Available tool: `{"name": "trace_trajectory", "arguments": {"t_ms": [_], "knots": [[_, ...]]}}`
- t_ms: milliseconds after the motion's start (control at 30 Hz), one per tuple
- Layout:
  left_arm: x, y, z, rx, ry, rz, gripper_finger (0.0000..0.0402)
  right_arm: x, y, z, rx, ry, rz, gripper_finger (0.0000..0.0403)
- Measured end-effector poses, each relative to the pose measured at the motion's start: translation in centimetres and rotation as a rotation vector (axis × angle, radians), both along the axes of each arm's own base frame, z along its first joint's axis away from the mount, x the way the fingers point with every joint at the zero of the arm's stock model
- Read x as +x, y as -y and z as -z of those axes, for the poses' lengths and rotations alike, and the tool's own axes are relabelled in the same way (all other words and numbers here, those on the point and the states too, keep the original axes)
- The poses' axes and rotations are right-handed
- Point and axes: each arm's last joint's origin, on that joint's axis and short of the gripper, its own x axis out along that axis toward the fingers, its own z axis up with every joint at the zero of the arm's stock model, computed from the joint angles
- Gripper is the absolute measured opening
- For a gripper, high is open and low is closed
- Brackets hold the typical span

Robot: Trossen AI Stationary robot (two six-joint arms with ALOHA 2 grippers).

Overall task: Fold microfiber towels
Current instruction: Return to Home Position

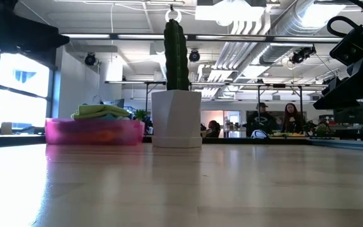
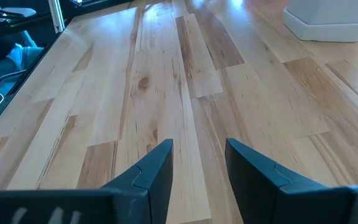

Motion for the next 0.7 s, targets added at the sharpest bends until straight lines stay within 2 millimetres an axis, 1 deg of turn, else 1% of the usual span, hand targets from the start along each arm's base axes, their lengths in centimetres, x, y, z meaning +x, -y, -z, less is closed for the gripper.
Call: {"name": "trace_trajectory", "arguments": {"t_ms": [133, 400, 700], "knots": [[0.1, -0.5, 0.4, 0.006, -0.037, -0.077, 0.0188, 0.0, 0.0, 0.0, 0.0, 0.0, 0.0, 0.0138], [0.3, -1.9, 0.2, -0.016, -0.008, -0.19, 0.0188, 0.0, 0.0, 0.0, 0.0, 0.0, 0.0, 0.0138], [0.2, -4.2, 0.0, -0.024, 0.017, -0.43, 0.0188, 0.0, 0.0, 0.0, 0.0, 0.0, 0.0, 0.0138]]}}
